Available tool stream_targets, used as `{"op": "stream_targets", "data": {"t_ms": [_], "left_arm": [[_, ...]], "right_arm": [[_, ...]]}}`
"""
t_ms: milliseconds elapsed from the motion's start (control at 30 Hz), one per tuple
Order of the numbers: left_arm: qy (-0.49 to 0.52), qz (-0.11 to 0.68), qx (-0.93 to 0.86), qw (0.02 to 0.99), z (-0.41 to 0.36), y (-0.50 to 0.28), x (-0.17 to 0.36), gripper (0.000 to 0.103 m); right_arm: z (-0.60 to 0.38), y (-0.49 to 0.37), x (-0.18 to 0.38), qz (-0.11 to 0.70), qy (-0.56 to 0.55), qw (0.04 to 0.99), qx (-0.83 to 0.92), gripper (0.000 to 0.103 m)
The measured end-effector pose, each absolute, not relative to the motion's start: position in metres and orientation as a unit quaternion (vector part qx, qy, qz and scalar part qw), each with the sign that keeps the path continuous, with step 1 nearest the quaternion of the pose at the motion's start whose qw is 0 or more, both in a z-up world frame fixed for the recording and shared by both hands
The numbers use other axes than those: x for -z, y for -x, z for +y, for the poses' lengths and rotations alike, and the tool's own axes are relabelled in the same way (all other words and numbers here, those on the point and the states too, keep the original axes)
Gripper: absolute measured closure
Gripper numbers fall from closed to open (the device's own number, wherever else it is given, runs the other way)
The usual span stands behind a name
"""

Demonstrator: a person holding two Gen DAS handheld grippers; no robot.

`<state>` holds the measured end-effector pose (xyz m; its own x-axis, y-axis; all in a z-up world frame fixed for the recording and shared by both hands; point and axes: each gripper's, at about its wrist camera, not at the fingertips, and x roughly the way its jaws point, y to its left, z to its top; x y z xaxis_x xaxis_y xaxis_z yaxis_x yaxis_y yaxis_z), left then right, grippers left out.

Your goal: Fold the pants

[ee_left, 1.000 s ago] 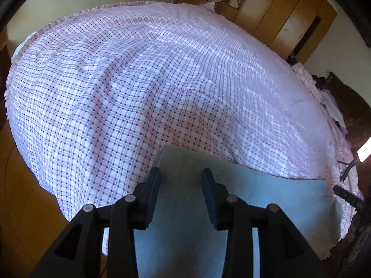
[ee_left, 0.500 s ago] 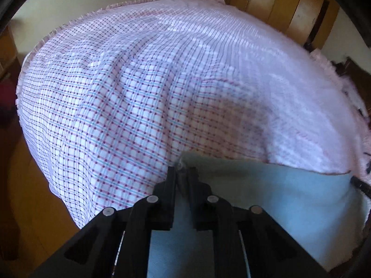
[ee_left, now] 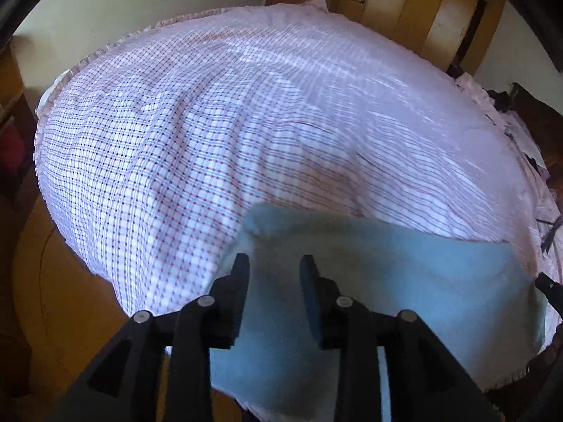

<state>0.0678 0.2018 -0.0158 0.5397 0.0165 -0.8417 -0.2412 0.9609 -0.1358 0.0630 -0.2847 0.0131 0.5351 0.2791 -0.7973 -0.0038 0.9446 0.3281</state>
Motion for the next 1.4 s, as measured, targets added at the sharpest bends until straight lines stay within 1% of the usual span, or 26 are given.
{"op": "stream_targets", "data": {"t_ms": [67, 133, 300, 367, 433, 633, 767, 1000, 1067, 1200, 1233, 1300, 1333, 1367, 1400], "left_arm": [[0.117, 0.473, -0.072, 0.870, 0.195, -0.064, 0.012, 0.071], [0.118, 0.476, -0.068, 0.869, 0.188, -0.056, 0.010, 0.071], [0.121, 0.482, -0.065, 0.866, 0.175, -0.048, 0.013, 0.071], [0.123, 0.471, -0.065, 0.871, 0.171, -0.043, 0.012, 0.065], [0.124, 0.469, -0.067, 0.872, 0.171, -0.042, 0.015, 0.065], [0.123, 0.459, -0.073, 0.877, 0.167, -0.038, 0.013, 0.064], [0.131, 0.456, -0.078, 0.877, 0.167, -0.037, 0.013, 0.064], [0.133, 0.455, -0.078, 0.877, 0.168, -0.037, 0.013, 0.063], [0.139, 0.456, -0.080, 0.875, 0.169, -0.036, 0.013, 0.060], [0.140, 0.455, -0.081, 0.876, 0.169, -0.036, 0.013, 0.059], [0.139, 0.455, -0.081, 0.876, 0.169, -0.036, 0.013, 0.059], [0.139, 0.456, -0.081, 0.875, 0.169, -0.036, 0.013, 0.059], [0.139, 0.456, -0.081, 0.875, 0.168, -0.036, 0.013, 0.058], [0.137, 0.456, -0.081, 0.876, 0.168, -0.036, 0.013, 0.054], [0.131, 0.457, -0.084, 0.876, 0.168, -0.037, 0.014, 0.052]], "right_arm": [[-0.299, -0.041, -0.018, 0.468, -0.167, 0.865, -0.070, 0.065], [-0.325, -0.014, -0.019, 0.461, -0.204, 0.862, -0.058, 0.059], [-0.371, 0.037, -0.018, 0.433, -0.256, 0.864, 0.004, 0.058], [-0.389, 0.057, -0.016, 0.415, -0.277, 0.866, 0.041, 0.052], [-0.398, 0.068, -0.010, 0.407, -0.288, 0.864, 0.064, 0.049], [-0.408, 0.076, 0.032, 0.442, -0.361, 0.821, 0.016, 0.049], [-0.403, 0.068, 0.031, 0.431, -0.342, 0.835, 0.016, 0.047], [-0.400, 0.053, 0.033, 0.409, -0.330, 0.850, 0.030, 0.047], [-0.395, 0.045, 0.033, 0.407, -0.323, 0.854, 0.034, 0.045], [-0.391, 0.036, 0.032, 0.397, -0.311, 0.862, 0.044, 0.044], [-0.388, 0.036, 0.031, 0.391, -0.307, 0.867, 0.043, 0.045], [-0.385, 0.038, 0.030, 0.384, -0.303, 0.871, 0.040, 0.059], [-0.383, 0.040, 0.029, 0.382, -0.302, 0.873, 0.041, 0.074], [-0.383, 0.043, 0.028, 0.382, -0.302, 0.873, 0.043, 0.081], [-0.382, 0.046, 0.027, 0.379, -0.304, 0.873, 0.045, 0.081]]}}
